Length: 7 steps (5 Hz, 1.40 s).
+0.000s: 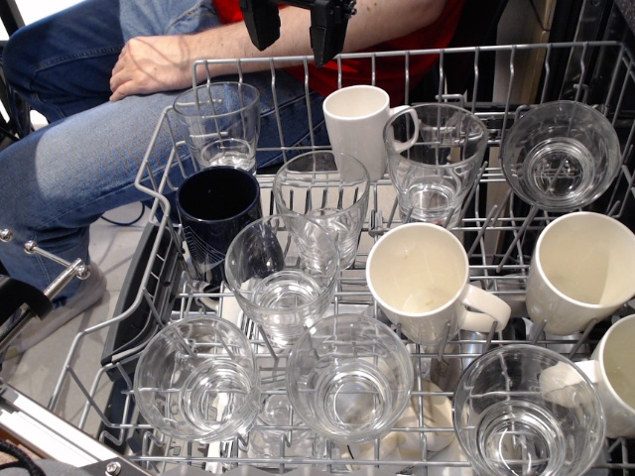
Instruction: Pick up glass cup
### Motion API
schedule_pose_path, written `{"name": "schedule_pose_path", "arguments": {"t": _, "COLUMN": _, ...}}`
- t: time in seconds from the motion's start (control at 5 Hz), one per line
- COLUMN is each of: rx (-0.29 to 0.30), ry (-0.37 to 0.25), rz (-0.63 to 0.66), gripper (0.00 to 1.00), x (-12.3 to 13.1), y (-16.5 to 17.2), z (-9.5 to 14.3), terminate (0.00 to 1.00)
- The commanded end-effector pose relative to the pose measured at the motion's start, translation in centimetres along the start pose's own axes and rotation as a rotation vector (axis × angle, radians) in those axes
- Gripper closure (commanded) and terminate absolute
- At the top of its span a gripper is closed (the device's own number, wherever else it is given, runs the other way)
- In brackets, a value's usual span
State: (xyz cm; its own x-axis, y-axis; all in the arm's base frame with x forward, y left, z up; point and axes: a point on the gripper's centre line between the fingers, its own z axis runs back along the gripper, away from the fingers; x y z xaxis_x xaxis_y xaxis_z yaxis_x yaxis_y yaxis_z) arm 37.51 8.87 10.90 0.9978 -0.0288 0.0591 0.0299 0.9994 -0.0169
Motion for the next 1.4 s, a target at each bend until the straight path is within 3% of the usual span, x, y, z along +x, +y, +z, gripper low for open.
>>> {"name": "schedule_pose_path", "arguments": {"t": 0.0, "rx": 0.000, "ry": 0.000, "rz": 0.000, "gripper": 0.00, "x": 0.0, "y": 0.0, "z": 0.0, "terminate": 0.00}}
{"name": "schedule_pose_path", "arguments": {"t": 0.4, "rx": -0.015, "ry": -0.003, "rz": -0.050, "gripper": 0.00, "x": 0.5, "y": -1.2, "z": -3.2, "terminate": 0.00}}
{"name": "schedule_pose_path", "arguments": {"t": 0.8, "rx": -0.014, "ry": -0.076, "rz": -0.152, "gripper": 0.00, "x": 1.0, "y": -2.2, "z": -6.5, "terminate": 0.00}}
{"name": "schedule_pose_path", "arguments": {"t": 1.2, "rx": 0.041, "ry": -0.147, "rz": -0.210, "gripper": 0.00, "x": 2.0, "y": -2.6, "z": -9.5, "terminate": 0.00}}
